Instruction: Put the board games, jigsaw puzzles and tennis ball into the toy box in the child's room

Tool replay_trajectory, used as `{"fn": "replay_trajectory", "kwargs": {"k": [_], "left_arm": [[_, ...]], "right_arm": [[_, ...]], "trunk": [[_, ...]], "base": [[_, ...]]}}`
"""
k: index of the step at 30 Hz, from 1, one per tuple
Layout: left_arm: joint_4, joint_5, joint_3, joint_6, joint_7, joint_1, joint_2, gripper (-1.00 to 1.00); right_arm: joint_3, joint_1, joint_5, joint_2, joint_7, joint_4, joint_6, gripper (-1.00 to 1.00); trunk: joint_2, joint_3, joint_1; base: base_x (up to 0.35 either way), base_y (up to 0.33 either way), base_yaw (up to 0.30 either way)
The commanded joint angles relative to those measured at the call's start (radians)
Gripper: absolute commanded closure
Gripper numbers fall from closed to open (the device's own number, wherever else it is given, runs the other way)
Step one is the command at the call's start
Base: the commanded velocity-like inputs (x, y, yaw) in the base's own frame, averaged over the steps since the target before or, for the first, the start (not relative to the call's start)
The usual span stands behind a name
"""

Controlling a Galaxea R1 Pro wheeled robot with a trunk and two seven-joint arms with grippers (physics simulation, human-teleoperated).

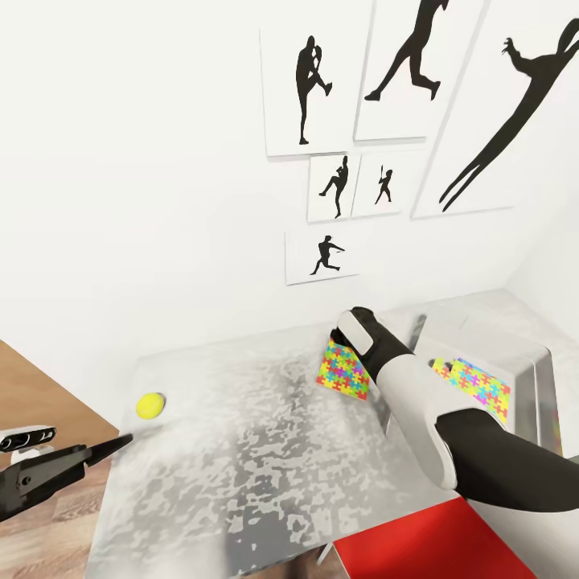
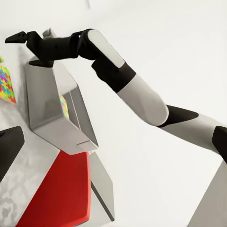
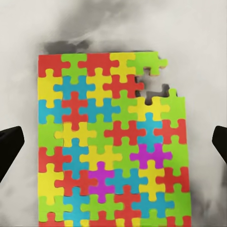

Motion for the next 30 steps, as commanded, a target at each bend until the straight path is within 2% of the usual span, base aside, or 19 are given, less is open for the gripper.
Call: {"fn": "replay_trajectory", "kwargs": {"k": [1,10,18,30], "left_arm": [[0.000,0.000,0.002,0.011,-0.004,0.000,0.000,-1.00],[0.001,0.001,0.021,0.015,-0.004,0.000,0.002,-1.00],[0.003,0.001,0.024,0.013,-0.004,0.000,0.003,-1.00],[0.003,0.001,0.029,0.013,-0.004,0.000,0.007,-1.00]], "right_arm": [[0.008,-0.001,-0.008,-0.001,-0.007,0.001,0.005,-1.00],[0.004,-0.002,-0.010,0.004,-0.008,0.021,0.007,-1.00],[-0.011,-0.002,-0.053,0.004,-0.008,0.044,0.010,-1.00],[-0.014,-0.002,-0.062,0.008,-0.012,0.050,0.020,-1.00]], "trunk": [[-0.002,-0.002,0.001],[-0.002,-0.002,0.001],[-0.002,-0.002,0.001],[-0.002,-0.002,0.001]], "base": [[0.000,0.000,0.000],[0.000,0.000,0.000],[0.000,0.000,0.000],[0.000,0.000,0.000]]}}
